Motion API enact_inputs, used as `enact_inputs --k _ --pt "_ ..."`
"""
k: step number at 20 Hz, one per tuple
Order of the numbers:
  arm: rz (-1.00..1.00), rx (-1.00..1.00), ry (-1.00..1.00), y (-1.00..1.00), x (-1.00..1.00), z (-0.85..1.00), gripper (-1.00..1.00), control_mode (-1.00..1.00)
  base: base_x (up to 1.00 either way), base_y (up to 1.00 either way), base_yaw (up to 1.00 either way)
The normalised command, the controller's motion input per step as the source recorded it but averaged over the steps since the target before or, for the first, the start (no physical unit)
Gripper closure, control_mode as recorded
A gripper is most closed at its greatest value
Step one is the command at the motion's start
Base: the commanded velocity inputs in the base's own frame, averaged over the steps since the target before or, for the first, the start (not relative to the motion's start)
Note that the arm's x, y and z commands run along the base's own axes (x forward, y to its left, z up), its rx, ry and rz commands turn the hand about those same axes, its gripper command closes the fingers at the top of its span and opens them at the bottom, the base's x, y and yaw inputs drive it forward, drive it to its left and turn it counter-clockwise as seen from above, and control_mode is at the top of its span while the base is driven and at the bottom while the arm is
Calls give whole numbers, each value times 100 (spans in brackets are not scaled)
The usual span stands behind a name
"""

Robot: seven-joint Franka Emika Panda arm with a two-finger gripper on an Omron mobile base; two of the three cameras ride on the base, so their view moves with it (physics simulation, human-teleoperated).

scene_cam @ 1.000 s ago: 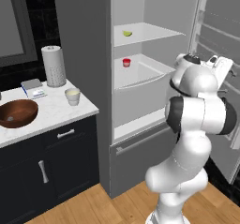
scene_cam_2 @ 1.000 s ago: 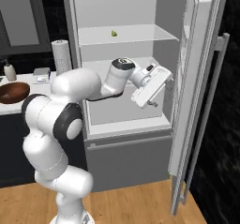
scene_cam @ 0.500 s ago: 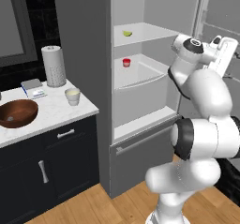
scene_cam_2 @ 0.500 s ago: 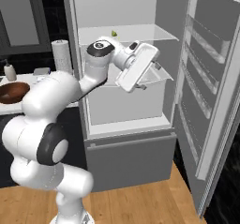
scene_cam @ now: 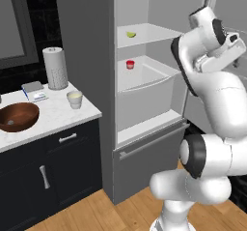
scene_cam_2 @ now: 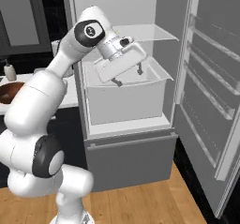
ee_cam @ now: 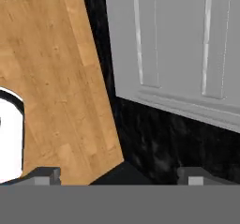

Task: Grab a lemon wedge from the fridge and one ice cube from the ice bowl, and put them in the glass of lemonade.

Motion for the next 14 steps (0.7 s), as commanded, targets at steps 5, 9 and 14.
enact_inputs --k 5,9,14 --pt "4 64 -51 37 0 0 -100 -100 0 0 0" --pt "0 39 -38 71 -10 -24 -100 -100 0 0 0" --pt "2 10 -23 100 -23 -54 -100 -100 0 0 0"
